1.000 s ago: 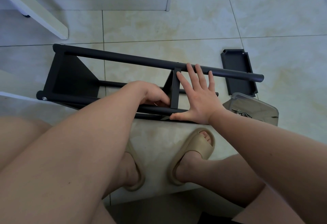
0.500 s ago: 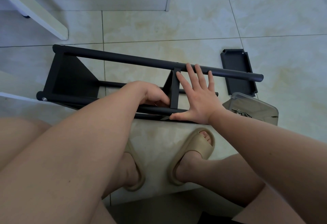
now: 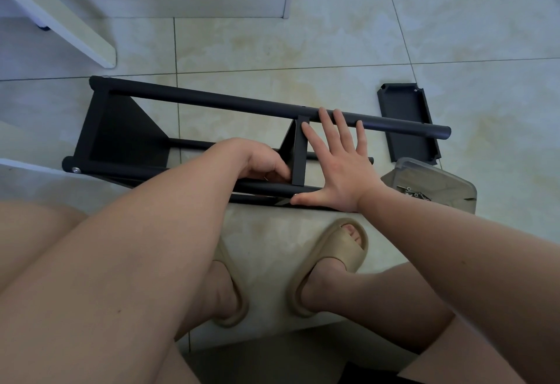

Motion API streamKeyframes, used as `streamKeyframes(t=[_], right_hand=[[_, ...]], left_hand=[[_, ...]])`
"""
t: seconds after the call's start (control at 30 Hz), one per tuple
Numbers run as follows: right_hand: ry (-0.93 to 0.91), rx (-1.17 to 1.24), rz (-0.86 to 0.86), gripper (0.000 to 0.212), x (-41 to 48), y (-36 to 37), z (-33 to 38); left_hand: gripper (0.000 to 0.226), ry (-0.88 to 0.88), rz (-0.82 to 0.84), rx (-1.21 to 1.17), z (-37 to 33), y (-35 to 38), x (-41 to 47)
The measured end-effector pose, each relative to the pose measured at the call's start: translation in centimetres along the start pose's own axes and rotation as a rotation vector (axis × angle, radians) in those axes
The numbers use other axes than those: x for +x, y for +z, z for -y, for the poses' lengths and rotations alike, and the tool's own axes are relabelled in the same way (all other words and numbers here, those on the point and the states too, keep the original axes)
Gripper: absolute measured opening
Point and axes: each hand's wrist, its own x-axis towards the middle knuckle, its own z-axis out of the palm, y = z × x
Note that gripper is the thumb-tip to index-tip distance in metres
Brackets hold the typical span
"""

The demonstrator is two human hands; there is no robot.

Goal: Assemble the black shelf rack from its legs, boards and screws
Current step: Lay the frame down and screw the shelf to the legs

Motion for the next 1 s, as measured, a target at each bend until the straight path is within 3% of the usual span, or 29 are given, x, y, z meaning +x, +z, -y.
streamKeyframes(t=[0.13,0.3,0.53,0.73,0.87,1.0], right_hand=[[0.001,-0.003,0.0,0.133,-0.01,-0.03,-0.02],[-0.002,-0.008,0.0,0.133,-0.02,-0.1,-0.04],[-0.003,-0.011,0.001,0.133,0.0,0.01,-0.08],[-0.006,-0.012,0.0,0.132,0.01,0.01,-0.11],[-0.004,-0.011,0.005,0.132,-0.02,-0.07,-0.04],[0.0,-0.012,0.01,0.132,-0.03,-0.16,-0.04]], left_hand=[[0.021,0.013,0.023,-0.039,0.1,0.0,-0.18],[0.009,0.067,-0.094,0.006,0.01,0.12,0.4],[0.013,0.044,-0.027,-0.041,0.17,-0.12,0.0],[0.018,0.096,-0.118,0.026,0.05,0.12,0.46],[0.01,0.065,-0.095,0.038,0.05,0.05,0.45],[0.025,0.036,-0.055,-0.027,0.33,-0.22,0.45]])
